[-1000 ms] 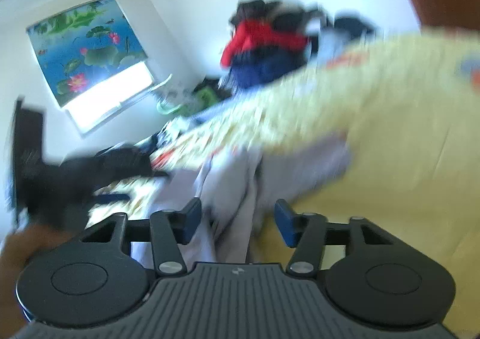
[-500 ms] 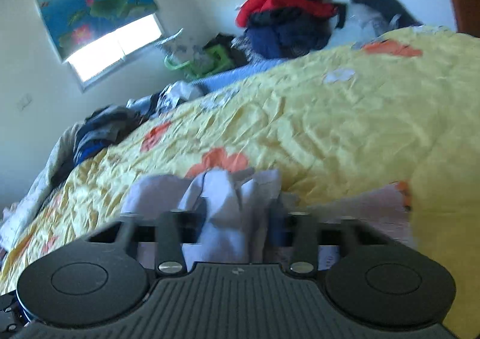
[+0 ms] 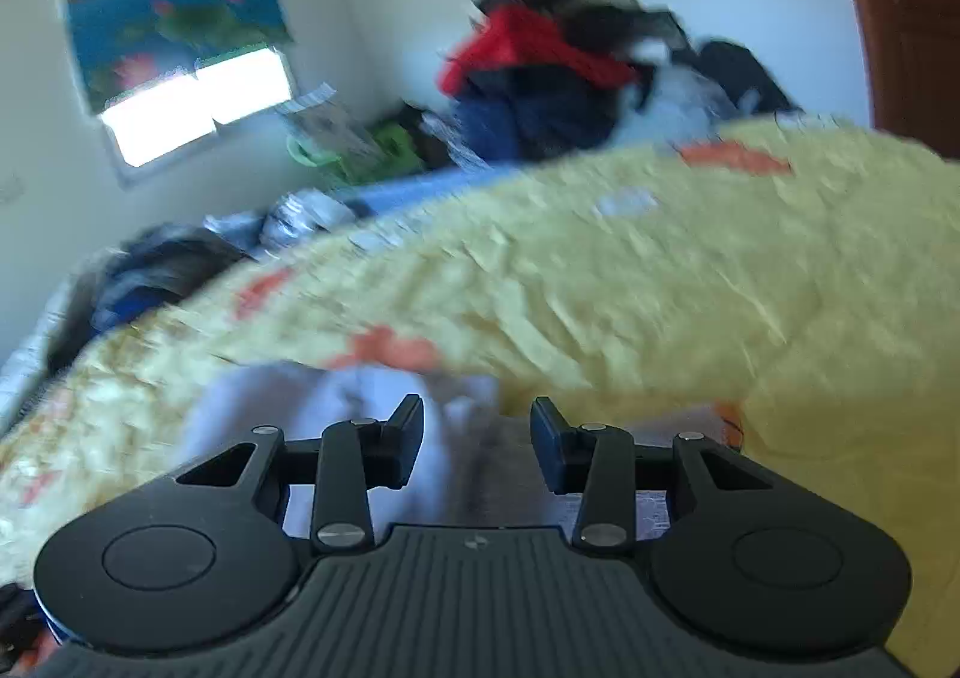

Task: Fold small clothes
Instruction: 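Open the left tool and move both tools to the folded shirt edge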

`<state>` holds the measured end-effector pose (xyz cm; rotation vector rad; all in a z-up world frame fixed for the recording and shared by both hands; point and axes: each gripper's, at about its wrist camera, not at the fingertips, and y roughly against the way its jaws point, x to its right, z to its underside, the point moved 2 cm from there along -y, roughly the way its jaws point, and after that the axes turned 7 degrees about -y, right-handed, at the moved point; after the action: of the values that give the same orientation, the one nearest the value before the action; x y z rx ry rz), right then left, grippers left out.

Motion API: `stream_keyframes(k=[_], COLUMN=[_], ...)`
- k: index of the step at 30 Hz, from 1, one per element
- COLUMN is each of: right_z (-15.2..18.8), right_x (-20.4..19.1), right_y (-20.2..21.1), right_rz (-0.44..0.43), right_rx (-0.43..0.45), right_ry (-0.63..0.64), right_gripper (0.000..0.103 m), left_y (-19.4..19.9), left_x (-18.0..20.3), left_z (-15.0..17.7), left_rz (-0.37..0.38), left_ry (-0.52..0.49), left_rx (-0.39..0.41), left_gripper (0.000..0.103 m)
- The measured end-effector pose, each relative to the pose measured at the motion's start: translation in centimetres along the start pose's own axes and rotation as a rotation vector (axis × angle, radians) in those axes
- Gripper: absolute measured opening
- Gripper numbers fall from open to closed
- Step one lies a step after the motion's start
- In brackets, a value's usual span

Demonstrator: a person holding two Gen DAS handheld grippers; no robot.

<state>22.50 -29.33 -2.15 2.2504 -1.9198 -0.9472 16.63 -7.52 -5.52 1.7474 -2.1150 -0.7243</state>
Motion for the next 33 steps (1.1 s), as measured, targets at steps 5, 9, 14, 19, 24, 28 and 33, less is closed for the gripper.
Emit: stream_keyframes(k=[5,9,14,19,24,28,33], right_z=[2.2,3.0,2.9,3.7,3.2,2.5,2.8], right_x=[-3.4,-3.1,-2.6,-1.8,-0.2,2.1,5.7], right_y=[1.0,0.0,1.2,-0.2,2.0,4.8,5.0], right_rz=[-0.121,-0.001,-0.027,0.027,-0.021,-0.034,-0.142], right_rx=[-0.136,-0.144,-0.105,-0.144,-0.072,-0.031,-0.165], right_ry=[0.171,0.225,0.161,0.180,0.020,-0.062,-0.225], right_gripper=[0.054,0.057,0.060,0.074,0.079,0.081,0.083], left_y=[0.0,-0.1,-0.3,-0.4,-0.1,-0.6,-2.9], left_x=[0.1,0.1,-0.1,-0.3,-1.1,-3.6,-6.3], left_z=[0.1,0.1,0.3,0.5,0.1,-0.5,-0.8], left_rz=[-0.008,-0.008,-0.010,-0.013,0.032,0.107,0.299], left_ry=[-0.002,0.003,0.005,0.013,0.007,0.108,0.309], left_rx=[-0.002,-0.005,-0.005,-0.002,0.012,0.011,-0.063], left_gripper=[0.090,0.094,0.097,0.099,0.099,0.099,0.099])
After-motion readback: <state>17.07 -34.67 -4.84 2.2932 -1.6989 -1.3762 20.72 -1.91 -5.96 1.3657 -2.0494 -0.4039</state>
